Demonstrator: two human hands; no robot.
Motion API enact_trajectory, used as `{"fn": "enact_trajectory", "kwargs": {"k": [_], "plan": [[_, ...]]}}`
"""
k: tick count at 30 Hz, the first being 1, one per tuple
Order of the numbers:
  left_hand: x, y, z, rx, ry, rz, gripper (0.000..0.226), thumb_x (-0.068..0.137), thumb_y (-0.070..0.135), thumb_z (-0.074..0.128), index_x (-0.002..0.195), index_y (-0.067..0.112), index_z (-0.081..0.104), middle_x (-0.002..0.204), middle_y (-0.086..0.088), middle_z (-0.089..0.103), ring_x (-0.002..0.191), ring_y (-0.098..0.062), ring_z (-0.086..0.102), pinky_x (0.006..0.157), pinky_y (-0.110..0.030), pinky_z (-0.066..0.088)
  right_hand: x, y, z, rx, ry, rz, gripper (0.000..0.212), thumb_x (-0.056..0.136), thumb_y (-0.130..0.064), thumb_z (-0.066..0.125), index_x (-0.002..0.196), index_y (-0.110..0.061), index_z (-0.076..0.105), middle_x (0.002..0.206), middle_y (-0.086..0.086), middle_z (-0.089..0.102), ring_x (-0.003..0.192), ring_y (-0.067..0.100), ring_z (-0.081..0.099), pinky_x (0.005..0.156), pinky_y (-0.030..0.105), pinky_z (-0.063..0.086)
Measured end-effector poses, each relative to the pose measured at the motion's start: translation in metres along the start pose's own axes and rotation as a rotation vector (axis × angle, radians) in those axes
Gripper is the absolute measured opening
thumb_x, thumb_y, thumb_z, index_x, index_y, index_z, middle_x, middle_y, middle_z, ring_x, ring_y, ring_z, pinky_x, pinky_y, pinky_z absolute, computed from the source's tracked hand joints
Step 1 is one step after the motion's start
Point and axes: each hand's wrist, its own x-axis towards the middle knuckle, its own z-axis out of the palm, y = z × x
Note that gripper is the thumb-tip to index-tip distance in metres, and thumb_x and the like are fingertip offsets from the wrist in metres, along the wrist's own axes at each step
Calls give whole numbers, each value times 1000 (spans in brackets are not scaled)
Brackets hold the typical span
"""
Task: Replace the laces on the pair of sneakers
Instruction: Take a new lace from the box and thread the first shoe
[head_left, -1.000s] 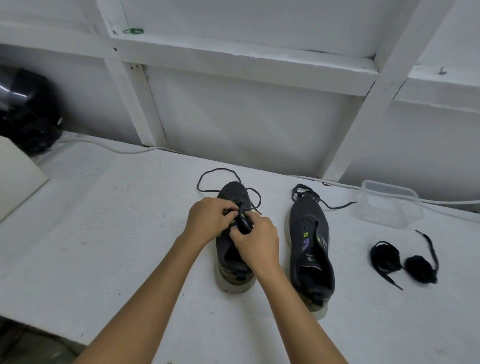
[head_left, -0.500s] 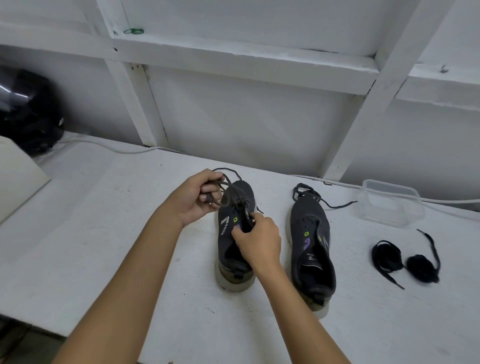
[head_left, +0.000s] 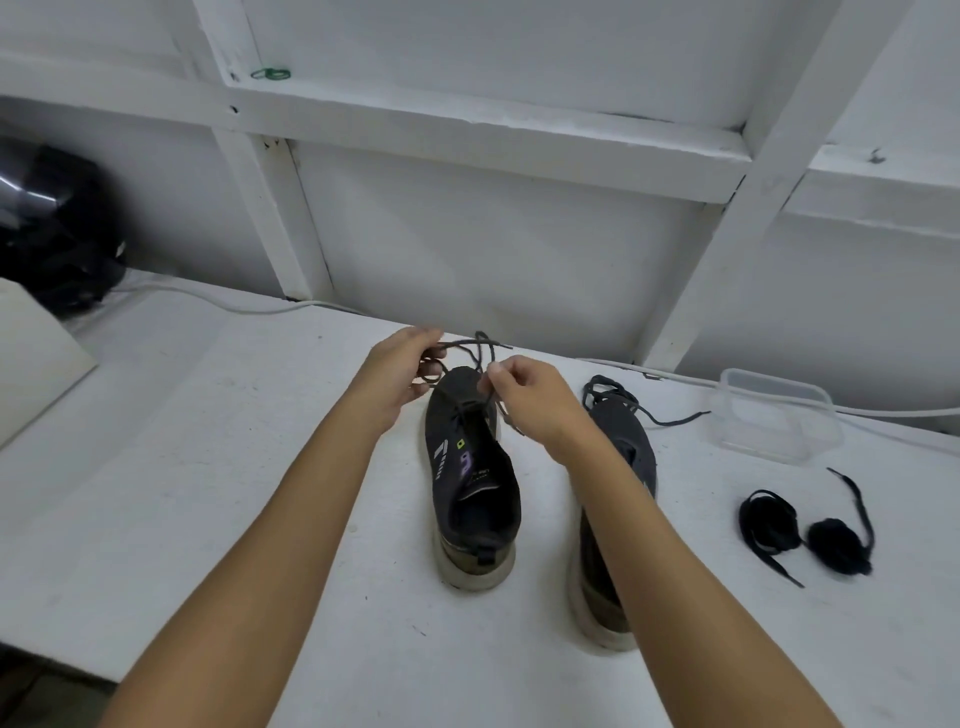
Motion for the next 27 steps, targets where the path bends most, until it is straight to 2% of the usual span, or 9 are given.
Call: {"fn": "enact_trajectory", "kwargs": {"k": [3, 6, 9, 13, 15, 18, 23, 25, 27], "plan": [[9, -27, -12, 310, 277, 66, 39, 96, 39, 60, 132, 28, 59, 132, 3, 56, 121, -19, 55, 97, -33, 44, 3, 2, -8, 392, -91, 181, 24, 106, -34, 48, 95, -17, 61, 88, -4, 72, 93, 17, 71, 83, 37, 58], [7, -46, -13, 598, 404, 112, 46, 95, 38, 60, 139, 27, 54, 151, -3, 39, 136, -30, 40, 106, -44, 38, 7, 6, -14, 544, -9, 226, 16, 105, -30, 48, 100, -20, 60, 81, -5, 67, 93, 17, 70, 84, 38, 56], [1, -54, -4, 737, 468, 167, 28, 95, 37, 59, 118, 23, 64, 136, -3, 50, 127, -29, 45, 98, -43, 42, 10, 4, -17, 580, 42, 210, 17, 105, -29, 47, 106, -20, 61, 76, -5, 62, 86, 14, 70, 84, 37, 54], [3, -53, 11, 659, 224, 83, 31, 89, 55, 61, 82, 25, 66, 95, 3, 69, 98, -22, 63, 83, -31, 49, 15, -2, -19, 580, 60, 182, 12, 104, -25, 52, 105, -21, 63, 77, -5, 61, 83, 13, 71, 80, 34, 56], [5, -53, 18, 700, 178, 21, 36, 84, 61, 64, 86, 26, 70, 97, 4, 70, 97, -20, 62, 85, -31, 50, 17, -4, -19, 552, 66, 162, 13, 104, -25, 53, 106, -21, 66, 79, -5, 62, 81, 12, 71, 76, 31, 54], [11, -55, 22, 641, 204, 2, 23, 84, 40, 71, 96, 21, 74, 101, 3, 71, 101, -20, 64, 87, -30, 52, 21, -2, -20, 460, 95, 152, 17, 103, -25, 57, 112, -20, 70, 79, -5, 66, 75, 10, 71, 74, 28, 54], [7, -31, 21, 220, 77, 20, 7, 90, 21, 62, 88, 15, 59, 87, -3, 56, 81, -17, 51, 61, -29, 35, 26, 0, -19, 287, 95, 183, 18, 100, -21, 61, 113, -15, 71, 78, -2, 68, 62, 7, 69, 64, 22, 53], [3, -14, 18, 197, 36, 115, 15, 94, 27, 62, 92, 12, 65, 92, 2, 62, 82, -15, 53, 64, -26, 38, 25, -2, -18, 145, 54, 172, 18, 100, -20, 60, 111, -15, 73, 76, -2, 67, 58, 6, 66, 60, 20, 53], [0, 2, 16, 243, -14, 233, 17, 96, 34, 61, 97, 24, 75, 101, 12, 70, 93, -7, 59, 75, -23, 43, 24, -7, -16, 7, -43, 128, 19, 98, -20, 60, 110, -19, 75, 75, -2, 66, 60, 8, 63, 60, 21, 53]]}}
